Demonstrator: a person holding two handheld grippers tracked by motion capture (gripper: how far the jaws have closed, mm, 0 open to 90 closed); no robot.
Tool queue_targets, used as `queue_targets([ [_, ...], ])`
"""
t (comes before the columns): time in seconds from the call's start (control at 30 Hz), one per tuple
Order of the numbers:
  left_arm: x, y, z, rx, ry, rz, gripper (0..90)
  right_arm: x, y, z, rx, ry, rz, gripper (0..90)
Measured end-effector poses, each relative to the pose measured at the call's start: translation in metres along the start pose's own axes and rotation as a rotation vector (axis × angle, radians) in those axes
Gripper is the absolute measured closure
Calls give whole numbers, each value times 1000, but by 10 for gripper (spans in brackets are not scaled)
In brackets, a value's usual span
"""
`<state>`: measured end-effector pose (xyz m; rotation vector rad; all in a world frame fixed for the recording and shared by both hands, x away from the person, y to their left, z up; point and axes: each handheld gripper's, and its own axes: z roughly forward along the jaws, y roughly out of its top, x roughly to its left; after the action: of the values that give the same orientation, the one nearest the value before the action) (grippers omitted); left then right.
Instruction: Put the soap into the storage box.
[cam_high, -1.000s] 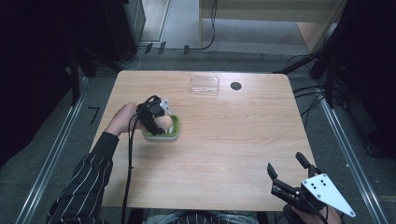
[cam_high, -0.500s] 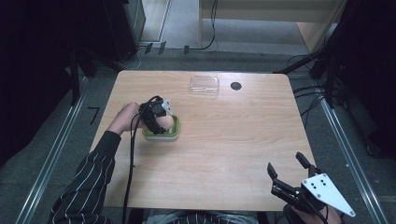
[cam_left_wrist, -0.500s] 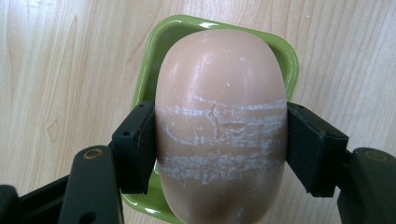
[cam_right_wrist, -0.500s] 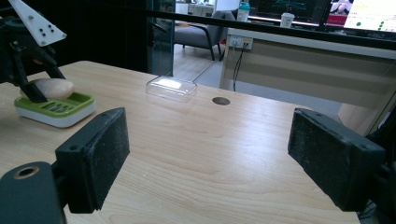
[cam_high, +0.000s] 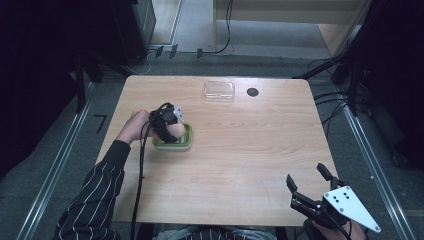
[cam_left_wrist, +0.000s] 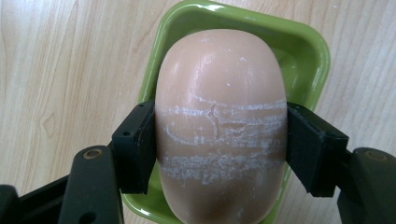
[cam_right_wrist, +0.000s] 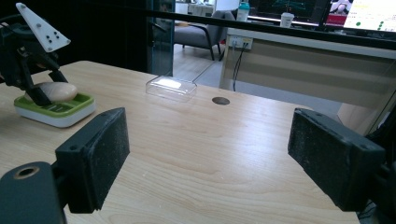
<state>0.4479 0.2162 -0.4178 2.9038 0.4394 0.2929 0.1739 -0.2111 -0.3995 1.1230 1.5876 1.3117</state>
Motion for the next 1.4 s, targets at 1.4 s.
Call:
queue_targets([
  [1.4, 6, -5, 16, -5, -2, -40, 327, -1, 0, 0, 4, -1, 1, 133],
])
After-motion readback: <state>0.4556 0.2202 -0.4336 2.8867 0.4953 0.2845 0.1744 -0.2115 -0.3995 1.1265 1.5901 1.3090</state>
